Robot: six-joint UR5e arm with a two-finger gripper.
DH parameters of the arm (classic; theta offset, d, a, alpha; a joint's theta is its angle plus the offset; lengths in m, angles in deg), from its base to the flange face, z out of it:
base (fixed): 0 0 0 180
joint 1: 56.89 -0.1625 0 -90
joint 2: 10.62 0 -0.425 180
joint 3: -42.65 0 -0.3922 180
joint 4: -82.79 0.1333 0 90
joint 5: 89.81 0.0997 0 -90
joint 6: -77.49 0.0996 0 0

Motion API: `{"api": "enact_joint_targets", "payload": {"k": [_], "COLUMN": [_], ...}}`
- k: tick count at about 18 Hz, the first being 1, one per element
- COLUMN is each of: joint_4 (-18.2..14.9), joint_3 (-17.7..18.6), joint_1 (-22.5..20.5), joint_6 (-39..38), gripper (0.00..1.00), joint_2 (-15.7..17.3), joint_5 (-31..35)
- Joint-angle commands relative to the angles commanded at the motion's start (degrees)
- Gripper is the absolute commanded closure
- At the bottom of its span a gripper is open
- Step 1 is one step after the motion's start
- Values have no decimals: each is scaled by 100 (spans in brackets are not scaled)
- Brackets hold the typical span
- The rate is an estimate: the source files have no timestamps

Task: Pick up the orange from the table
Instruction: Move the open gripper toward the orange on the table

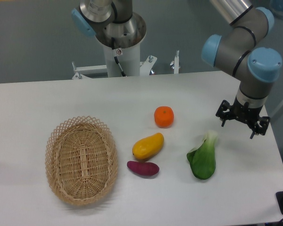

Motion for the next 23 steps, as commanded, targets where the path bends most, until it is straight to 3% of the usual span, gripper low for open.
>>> {"api": "enact_joint_targets", "payload": {"k": [5,19,23], "joint_4": [9,44,44], "joint_3": [53,826,940], "joint_1": [18,0,9], "joint_6": [-78,0,0], "gripper": [0,0,0], "joint_2": [27,501,501], "joint_5": [-70,-114,-114]}}
